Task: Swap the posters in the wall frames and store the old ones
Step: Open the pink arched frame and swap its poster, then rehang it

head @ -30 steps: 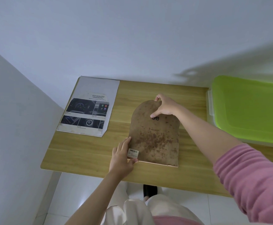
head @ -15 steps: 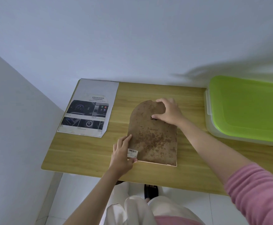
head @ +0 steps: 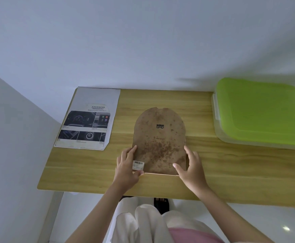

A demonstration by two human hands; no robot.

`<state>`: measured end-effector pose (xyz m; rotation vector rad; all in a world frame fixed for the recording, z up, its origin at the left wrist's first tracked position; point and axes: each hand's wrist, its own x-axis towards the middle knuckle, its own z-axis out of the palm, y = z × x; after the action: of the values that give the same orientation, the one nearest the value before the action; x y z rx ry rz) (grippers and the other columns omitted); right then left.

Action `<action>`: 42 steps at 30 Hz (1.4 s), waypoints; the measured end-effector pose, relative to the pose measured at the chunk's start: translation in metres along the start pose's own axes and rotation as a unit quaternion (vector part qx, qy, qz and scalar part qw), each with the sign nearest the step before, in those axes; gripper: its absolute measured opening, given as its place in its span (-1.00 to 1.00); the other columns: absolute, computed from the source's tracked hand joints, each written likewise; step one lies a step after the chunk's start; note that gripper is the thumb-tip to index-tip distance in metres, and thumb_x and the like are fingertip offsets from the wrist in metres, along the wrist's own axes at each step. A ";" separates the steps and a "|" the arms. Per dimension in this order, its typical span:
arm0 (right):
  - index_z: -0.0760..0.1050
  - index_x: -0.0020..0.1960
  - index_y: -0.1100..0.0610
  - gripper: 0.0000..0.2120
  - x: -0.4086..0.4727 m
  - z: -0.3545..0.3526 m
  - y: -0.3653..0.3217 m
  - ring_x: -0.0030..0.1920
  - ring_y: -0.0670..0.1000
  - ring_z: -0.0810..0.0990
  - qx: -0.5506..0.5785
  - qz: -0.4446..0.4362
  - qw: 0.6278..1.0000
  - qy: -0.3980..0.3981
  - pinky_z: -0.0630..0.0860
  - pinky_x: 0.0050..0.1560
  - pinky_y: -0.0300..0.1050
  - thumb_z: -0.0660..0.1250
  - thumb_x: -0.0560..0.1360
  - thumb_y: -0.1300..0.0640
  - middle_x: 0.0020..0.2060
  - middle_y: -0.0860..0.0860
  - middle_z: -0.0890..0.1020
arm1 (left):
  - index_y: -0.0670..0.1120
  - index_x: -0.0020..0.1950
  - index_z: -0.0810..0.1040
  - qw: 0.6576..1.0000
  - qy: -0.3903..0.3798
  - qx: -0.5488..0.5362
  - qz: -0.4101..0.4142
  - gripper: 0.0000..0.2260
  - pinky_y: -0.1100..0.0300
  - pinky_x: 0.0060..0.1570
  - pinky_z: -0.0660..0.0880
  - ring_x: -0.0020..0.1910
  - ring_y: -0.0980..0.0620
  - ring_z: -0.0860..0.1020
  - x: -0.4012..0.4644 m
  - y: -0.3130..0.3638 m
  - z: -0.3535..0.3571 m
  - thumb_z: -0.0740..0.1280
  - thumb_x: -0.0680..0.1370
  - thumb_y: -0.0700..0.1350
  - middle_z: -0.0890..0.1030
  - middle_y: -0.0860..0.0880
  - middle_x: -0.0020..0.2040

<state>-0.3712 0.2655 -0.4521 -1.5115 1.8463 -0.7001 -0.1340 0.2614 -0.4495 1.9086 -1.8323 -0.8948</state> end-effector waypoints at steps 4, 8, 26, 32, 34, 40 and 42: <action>0.26 0.46 0.13 -0.34 -0.005 0.009 -0.003 0.26 0.01 0.40 -0.022 0.002 1.000 0.015 0.33 0.08 -0.30 0.43 0.43 0.08 0.27 0.07 0.37 | 0.08 0.51 0.07 1.000 -0.006 0.000 0.003 -0.16 0.11 0.19 0.33 0.22 0.01 0.24 0.000 -0.001 -0.004 0.47 0.35 -0.09 0.19 0.12 0.35; 0.31 0.42 0.19 -0.36 0.003 0.021 -0.016 0.22 0.06 0.46 -0.031 -0.027 0.999 0.008 0.44 0.00 -0.22 0.46 0.41 0.09 0.24 0.11 0.42 | 0.08 0.52 0.05 1.000 -0.007 0.004 -0.019 -0.15 0.11 0.26 0.25 0.27 -0.01 0.21 0.003 -0.012 -0.018 0.48 0.37 -0.09 0.19 0.08 0.37; 0.27 0.45 0.15 -0.35 0.031 0.059 -0.063 0.19 0.07 0.48 -0.074 -0.074 0.994 -0.016 0.54 0.04 -0.06 0.42 0.44 0.03 0.25 0.10 0.42 | 0.03 0.52 0.08 0.998 0.008 0.034 -0.057 -0.13 0.04 0.29 0.30 0.24 -0.02 0.22 0.026 -0.031 -0.076 0.51 0.35 -0.13 0.19 0.07 0.40; 0.26 0.45 0.18 -0.37 0.032 0.033 -0.055 -0.15 -0.09 0.47 -0.041 -0.073 0.996 0.024 0.47 -0.23 -0.25 0.41 0.46 0.11 0.29 0.09 0.38 | 0.03 0.52 0.06 0.999 0.014 0.043 -0.004 -0.14 0.08 0.32 0.30 0.32 -0.02 0.25 0.030 -0.003 -0.067 0.49 0.36 -0.14 0.15 0.09 0.42; 0.28 0.44 0.21 -0.38 0.032 0.017 -0.043 -0.05 -0.10 0.46 -0.025 -0.066 0.997 0.038 0.45 -0.13 -0.29 0.42 0.45 0.17 0.28 0.12 0.39 | 0.01 0.52 0.06 0.999 0.005 0.040 0.016 -0.15 0.15 0.32 0.28 0.33 -0.01 0.25 0.033 0.012 -0.055 0.48 0.36 -0.16 0.15 0.08 0.42; 0.27 0.44 0.24 -0.41 0.024 -0.029 0.006 0.31 0.03 0.38 0.000 -0.012 0.998 0.065 0.26 0.20 -0.35 0.37 0.46 0.28 0.32 0.13 0.34 | -0.15 0.51 0.13 0.998 -0.045 -0.002 0.035 -0.15 0.09 0.37 0.33 0.35 -0.04 0.28 0.036 0.056 -0.004 0.52 0.33 -0.14 0.25 -0.01 0.40; 0.27 0.44 0.24 -0.43 0.021 -0.041 0.021 0.34 0.04 0.36 0.000 0.006 0.998 0.067 0.23 0.24 -0.32 0.35 0.47 0.29 0.33 0.12 0.34 | -0.17 0.50 0.14 0.997 -0.064 -0.009 0.035 -0.14 0.05 0.36 0.35 0.36 -0.04 0.29 0.034 0.068 0.012 0.53 0.32 -0.11 0.26 -0.02 0.40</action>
<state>-0.4190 0.2497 -0.4442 -1.4828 1.9521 -0.8128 -0.1949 0.2228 -0.4216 1.8014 -1.9446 -1.0264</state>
